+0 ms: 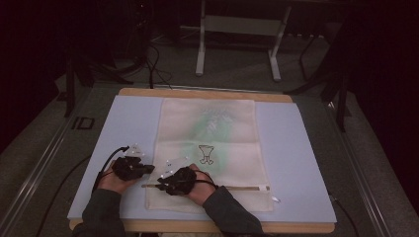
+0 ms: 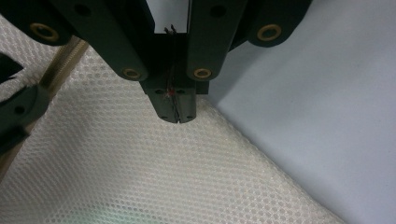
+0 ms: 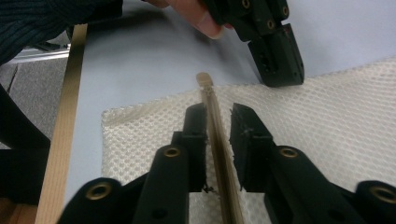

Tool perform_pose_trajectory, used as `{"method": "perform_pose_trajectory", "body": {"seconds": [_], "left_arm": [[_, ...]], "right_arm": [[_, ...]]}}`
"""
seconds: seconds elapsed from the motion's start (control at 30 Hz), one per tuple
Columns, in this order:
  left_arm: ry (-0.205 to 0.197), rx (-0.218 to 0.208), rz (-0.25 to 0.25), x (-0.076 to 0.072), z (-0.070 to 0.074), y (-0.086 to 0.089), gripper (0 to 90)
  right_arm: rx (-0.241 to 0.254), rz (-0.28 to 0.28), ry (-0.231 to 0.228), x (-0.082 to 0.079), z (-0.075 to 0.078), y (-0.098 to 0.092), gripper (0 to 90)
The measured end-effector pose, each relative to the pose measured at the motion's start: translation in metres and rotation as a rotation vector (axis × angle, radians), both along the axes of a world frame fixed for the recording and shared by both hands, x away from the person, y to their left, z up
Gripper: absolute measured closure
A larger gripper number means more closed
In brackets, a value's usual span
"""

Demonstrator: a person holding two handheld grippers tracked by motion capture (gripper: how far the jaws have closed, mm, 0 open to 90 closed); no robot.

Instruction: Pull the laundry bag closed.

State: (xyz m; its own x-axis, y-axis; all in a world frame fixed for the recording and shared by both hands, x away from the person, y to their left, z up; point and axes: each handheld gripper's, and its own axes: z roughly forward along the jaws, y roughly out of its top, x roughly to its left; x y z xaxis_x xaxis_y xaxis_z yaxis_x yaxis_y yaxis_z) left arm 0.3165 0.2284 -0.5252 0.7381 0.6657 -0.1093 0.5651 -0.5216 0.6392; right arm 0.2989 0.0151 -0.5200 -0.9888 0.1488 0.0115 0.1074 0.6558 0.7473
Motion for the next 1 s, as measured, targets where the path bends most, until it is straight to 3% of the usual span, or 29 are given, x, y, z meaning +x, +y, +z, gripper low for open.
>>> {"method": "perform_pose_trajectory", "body": {"seconds": [1.0], "left_arm": [[-0.001, -0.027, 0.006, 0.0, 0.001, 0.003, 89.7]], "right_arm": [[-0.028, 0.023, 0.009, 0.006, -0.009, 0.045, 77.8]]}}
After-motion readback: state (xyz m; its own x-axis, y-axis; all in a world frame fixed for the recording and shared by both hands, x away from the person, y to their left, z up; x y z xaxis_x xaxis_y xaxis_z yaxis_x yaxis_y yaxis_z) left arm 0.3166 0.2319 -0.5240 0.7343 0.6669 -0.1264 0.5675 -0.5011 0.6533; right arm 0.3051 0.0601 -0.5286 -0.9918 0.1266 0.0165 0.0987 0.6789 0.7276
